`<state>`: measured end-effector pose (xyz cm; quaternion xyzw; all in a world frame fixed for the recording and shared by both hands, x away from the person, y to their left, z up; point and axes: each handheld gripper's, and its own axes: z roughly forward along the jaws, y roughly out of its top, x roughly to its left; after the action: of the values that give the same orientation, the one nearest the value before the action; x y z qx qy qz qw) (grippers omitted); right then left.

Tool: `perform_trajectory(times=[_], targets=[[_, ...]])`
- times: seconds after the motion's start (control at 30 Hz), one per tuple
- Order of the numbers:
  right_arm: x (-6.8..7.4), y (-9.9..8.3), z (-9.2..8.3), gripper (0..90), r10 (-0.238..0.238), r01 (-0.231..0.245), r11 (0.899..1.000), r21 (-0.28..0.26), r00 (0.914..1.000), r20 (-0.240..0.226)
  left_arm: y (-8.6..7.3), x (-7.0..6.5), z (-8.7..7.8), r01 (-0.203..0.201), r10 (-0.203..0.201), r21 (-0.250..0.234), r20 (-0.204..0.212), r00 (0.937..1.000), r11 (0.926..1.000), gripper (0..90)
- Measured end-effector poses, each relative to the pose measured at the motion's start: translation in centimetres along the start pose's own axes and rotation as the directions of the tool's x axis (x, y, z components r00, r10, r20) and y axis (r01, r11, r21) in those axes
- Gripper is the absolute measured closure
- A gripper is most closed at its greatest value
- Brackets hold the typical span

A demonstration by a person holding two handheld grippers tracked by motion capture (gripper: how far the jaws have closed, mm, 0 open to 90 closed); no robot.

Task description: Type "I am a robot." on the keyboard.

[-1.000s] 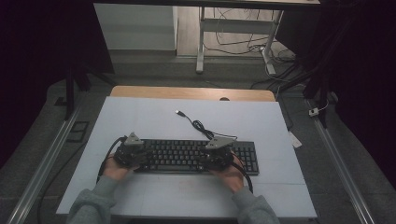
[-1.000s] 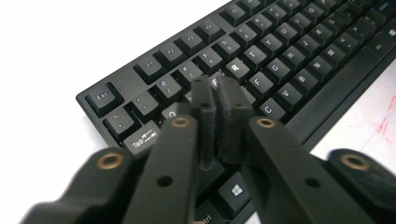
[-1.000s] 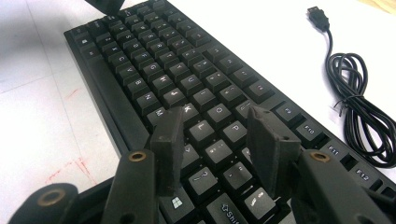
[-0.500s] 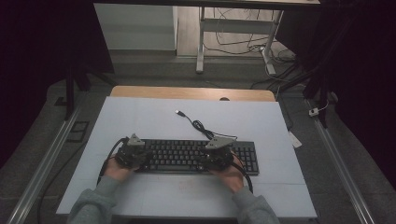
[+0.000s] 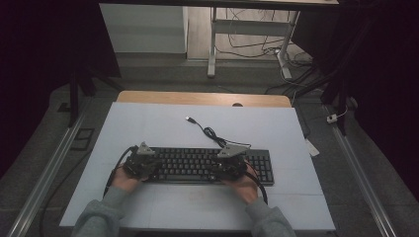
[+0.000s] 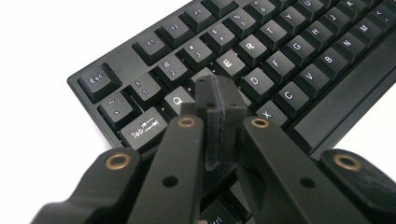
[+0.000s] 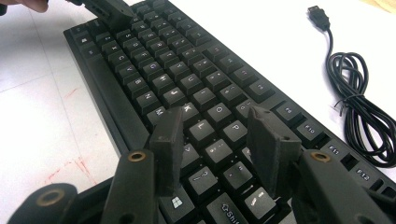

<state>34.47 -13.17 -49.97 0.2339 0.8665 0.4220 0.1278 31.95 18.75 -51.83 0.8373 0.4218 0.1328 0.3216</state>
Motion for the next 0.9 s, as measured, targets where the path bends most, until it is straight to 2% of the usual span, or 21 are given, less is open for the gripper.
perform_trajectory(times=[0.47,0.67,0.8,0.9], targets=[[0.0,0.0,0.0,56.2,-0.002,0.002,1.000,-0.001,1.0000,0.000,-0.2,0.0,0.2,0.007,-0.007,-0.002,0.001,1.0000,1.0000,88.8],[0.0,0.0,-0.1,56.2,-0.002,0.002,1.000,-0.004,1.0000,0.001,0.0,0.0,-0.6,0.010,-0.008,-0.055,0.022,0.9997,0.9984,86.2],[0.0,0.0,-0.1,56.2,0.004,-0.004,1.000,-0.011,1.0000,0.000,0.2,0.1,-1.2,0.028,-0.024,-0.094,0.035,0.9991,0.9952,77.3],[-0.1,0.0,-0.1,56.2,0.004,-0.004,1.000,-0.013,1.0000,0.000,0.2,0.1,-1.5,0.050,-0.046,-0.118,0.037,0.9983,0.9917,62.7]])
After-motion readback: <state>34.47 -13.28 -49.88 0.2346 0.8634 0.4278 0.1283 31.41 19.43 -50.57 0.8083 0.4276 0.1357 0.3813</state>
